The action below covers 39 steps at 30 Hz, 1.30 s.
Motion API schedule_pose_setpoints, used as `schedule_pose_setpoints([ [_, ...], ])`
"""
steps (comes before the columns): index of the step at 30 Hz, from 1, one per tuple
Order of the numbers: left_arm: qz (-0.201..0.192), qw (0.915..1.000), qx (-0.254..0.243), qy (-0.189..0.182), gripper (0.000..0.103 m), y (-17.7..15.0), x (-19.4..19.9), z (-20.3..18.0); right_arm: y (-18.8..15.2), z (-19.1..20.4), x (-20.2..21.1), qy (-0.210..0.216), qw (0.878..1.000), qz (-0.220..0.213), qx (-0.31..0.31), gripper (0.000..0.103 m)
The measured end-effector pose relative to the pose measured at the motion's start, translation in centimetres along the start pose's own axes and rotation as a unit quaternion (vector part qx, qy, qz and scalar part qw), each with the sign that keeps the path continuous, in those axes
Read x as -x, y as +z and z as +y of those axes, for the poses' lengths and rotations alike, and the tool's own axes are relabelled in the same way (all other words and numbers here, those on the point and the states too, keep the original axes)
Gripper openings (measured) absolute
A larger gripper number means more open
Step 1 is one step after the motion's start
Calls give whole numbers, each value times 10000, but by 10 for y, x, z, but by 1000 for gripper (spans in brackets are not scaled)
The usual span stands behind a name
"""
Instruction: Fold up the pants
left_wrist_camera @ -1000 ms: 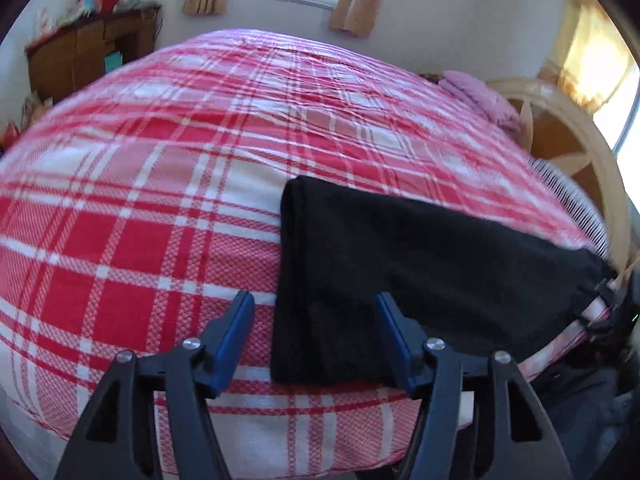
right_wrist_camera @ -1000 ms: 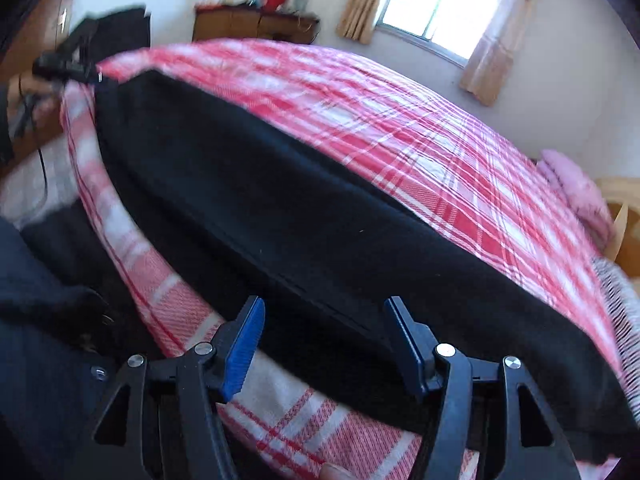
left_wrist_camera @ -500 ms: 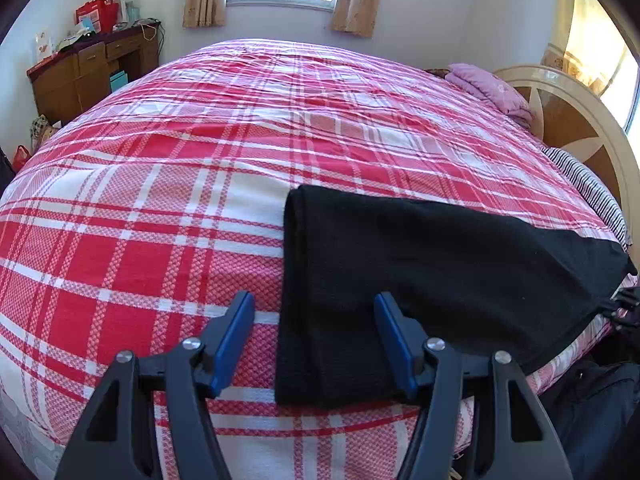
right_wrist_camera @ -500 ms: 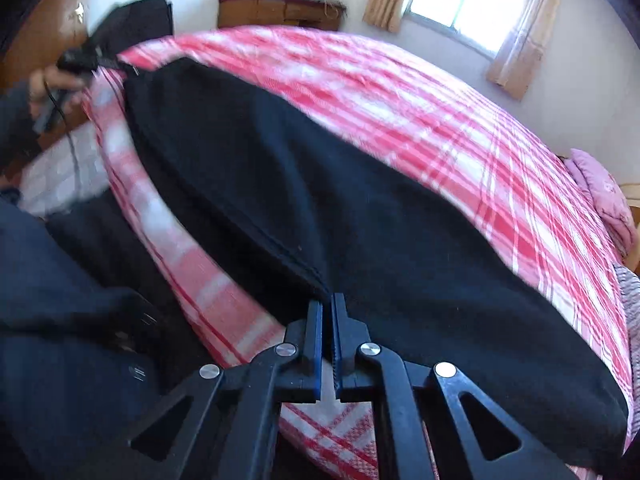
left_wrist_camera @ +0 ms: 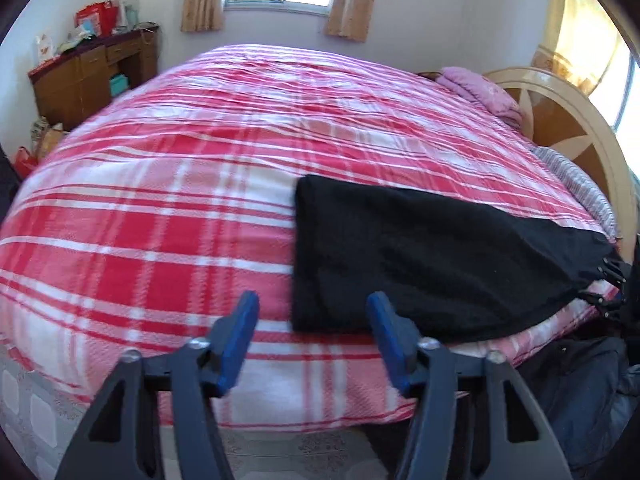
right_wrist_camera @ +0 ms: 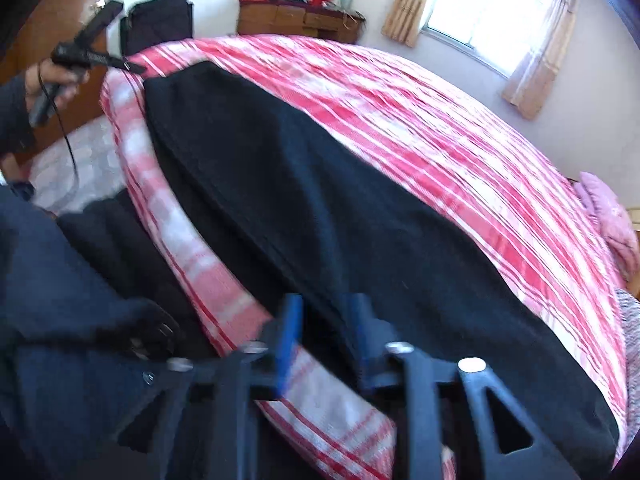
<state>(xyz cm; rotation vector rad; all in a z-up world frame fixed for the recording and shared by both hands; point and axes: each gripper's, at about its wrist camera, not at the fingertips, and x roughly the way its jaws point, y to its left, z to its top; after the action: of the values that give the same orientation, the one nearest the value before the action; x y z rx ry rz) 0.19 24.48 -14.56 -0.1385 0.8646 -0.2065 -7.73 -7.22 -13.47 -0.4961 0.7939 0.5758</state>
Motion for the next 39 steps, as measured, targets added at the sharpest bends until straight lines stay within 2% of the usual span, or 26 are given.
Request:
schedule_pose_setpoints([
  [3, 153, 9997, -80, -179, 38, 1, -13, -13, 17, 2, -5, 54, 9998, -143, 136, 51],
  [5, 238, 9995, -225, -14, 38, -1, -18, -21, 24, 4, -10, 123, 9997, -149, 163, 51],
  [10, 203, 9998, -35, 74, 38, 1, -21, -14, 34, 18, -32, 329, 9984, 89, 460, 51],
  [13, 242, 9996, -89, 71, 27, -1, -21, -15, 35, 22, -45, 243, 9974, 247, 633, 51],
  [14, 255, 9995, -133, 103, 19, -2, -22, -16, 35, 23, -49, 277, 9973, 280, 612, 50],
  [15, 250, 9994, -183, 166, 11, -2, -22, -17, 33, 21, -49, 307, 9974, 298, 577, 38],
  [16, 238, 9993, -217, 169, 11, -2, -21, -16, 33, 20, -50, 326, 9977, 325, 504, 18],
  [19, 196, 9995, -206, 132, 8, 4, -17, -12, 34, 19, -48, 343, 9979, 303, 459, 4],
  [20, 151, 9997, -166, 92, 8, 6, -14, -10, 35, 19, -45, 416, 9978, 271, 430, 3],
  [27, -101, 9996, 189, -160, 8, 15, 2, 9, 44, 22, -38, 341, 9981, 204, 481, 4],
  [30, -23, 9997, 187, -179, 8, 12, -3, 8, 43, 21, -36, 465, 9982, 63, 386, 19],
  [35, 49, 9996, 216, -152, 7, 9, -12, 12, 41, 34, -29, 730, 9957, -21, 575, 19],
  [39, 25, 9995, 247, -192, 7, 10, -10, 13, 40, 44, -46, 788, 9940, 260, 706, 19],
])
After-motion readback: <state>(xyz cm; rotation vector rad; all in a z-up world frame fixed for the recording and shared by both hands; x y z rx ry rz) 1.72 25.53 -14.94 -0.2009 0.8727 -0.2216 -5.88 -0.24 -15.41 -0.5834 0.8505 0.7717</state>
